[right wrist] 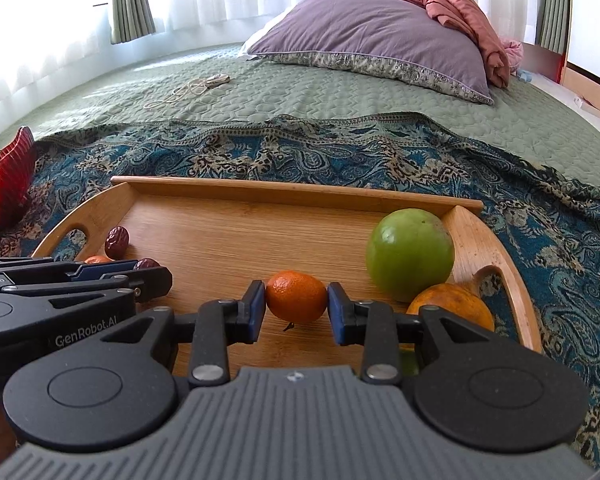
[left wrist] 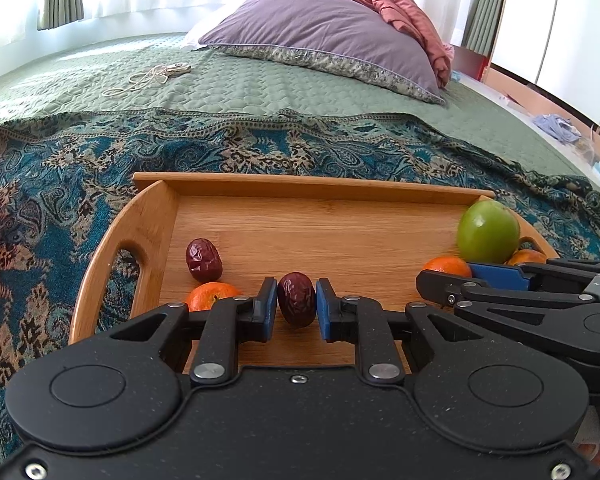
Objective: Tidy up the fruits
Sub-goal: 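Lift and carry the date and mandarin over the wooden tray, then lower the date and mandarin onto the tray and open both grippers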
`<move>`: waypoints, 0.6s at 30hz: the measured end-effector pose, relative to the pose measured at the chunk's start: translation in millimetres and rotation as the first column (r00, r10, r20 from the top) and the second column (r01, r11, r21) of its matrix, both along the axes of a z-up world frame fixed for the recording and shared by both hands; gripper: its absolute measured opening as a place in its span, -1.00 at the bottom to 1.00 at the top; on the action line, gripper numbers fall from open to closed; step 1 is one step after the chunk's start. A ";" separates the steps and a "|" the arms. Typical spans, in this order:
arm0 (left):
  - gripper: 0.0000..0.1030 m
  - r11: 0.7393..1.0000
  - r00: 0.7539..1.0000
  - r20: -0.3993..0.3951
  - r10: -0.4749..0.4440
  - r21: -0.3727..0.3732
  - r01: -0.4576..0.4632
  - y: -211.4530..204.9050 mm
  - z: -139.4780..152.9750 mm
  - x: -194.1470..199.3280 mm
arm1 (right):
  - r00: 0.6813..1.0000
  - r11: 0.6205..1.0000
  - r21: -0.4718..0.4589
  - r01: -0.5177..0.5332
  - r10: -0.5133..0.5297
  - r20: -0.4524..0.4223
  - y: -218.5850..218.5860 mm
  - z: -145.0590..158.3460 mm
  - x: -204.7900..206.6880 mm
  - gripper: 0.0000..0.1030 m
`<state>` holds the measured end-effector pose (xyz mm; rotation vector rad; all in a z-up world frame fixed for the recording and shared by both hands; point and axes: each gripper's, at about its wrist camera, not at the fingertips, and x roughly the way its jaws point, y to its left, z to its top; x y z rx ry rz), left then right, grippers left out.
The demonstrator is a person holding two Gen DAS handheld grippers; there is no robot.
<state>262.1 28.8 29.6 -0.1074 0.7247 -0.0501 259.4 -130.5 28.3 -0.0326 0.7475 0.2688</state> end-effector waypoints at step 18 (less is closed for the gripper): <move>-0.61 1.000 1.000 0.013 -0.007 0.027 0.006 -2.5 -0.7 -0.8 | 1.000 1.000 0.002 0.000 0.000 0.003 -0.1 0.0 2.4 -0.17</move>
